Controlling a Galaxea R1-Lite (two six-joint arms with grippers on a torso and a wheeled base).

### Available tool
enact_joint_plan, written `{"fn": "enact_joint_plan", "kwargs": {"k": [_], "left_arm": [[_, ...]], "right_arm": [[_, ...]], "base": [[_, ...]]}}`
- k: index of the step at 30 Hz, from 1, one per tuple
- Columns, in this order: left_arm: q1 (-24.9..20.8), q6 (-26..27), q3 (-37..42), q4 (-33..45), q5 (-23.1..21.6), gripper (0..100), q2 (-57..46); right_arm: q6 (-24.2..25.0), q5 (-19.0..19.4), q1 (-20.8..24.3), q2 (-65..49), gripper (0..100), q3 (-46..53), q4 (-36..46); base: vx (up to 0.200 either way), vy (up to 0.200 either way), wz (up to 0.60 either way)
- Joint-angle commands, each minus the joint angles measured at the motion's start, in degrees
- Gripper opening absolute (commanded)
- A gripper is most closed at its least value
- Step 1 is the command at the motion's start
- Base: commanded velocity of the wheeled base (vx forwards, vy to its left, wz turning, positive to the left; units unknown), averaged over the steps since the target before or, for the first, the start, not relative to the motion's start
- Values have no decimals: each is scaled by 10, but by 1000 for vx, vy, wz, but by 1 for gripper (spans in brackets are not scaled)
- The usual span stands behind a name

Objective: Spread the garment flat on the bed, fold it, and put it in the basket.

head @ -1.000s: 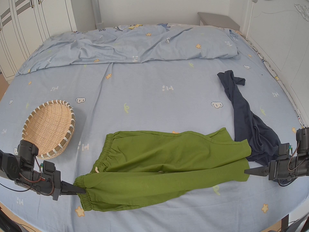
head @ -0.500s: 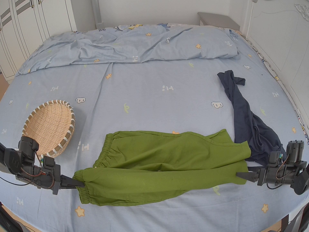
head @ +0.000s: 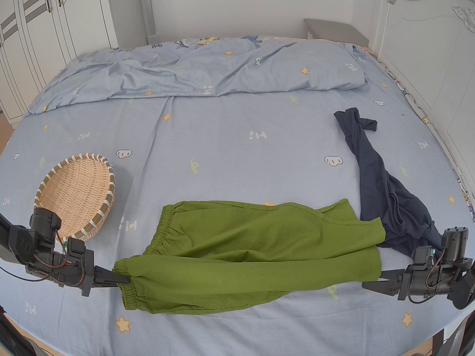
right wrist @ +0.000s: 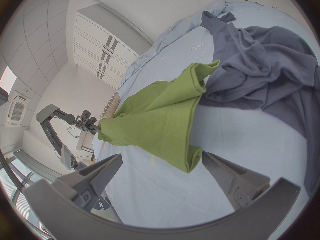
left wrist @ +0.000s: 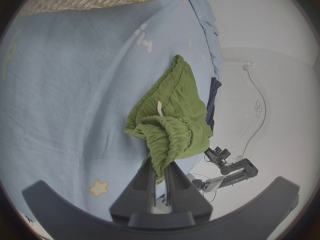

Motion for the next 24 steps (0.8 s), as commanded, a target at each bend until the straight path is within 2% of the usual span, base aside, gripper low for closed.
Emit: {"fn": "enact_joint_plan", "kwargs": {"k": [1, 10, 20, 21, 24], "left_arm": [[0, 0, 1, 0, 0, 0, 1], [-2, 0, 0, 0, 0, 0, 2], [-1, 0, -3, 0, 0, 0, 8], [-1, 0, -3, 0, 0, 0, 8], [0, 0, -4, 0, 0, 0, 10]], "right_arm": [[0, 0, 2, -4, 100, 3, -13], [-1, -5, 30, 48, 100, 13, -83], [-1, -7, 39, 72, 100, 13, -100], [-1, -7, 39, 72, 0, 13, -100], [0, -7, 39, 72, 0, 13, -102]], "base": [[0, 0, 0], [0, 0, 0], [0, 0, 0], [0, 0, 0], [0, 0, 0]]}}
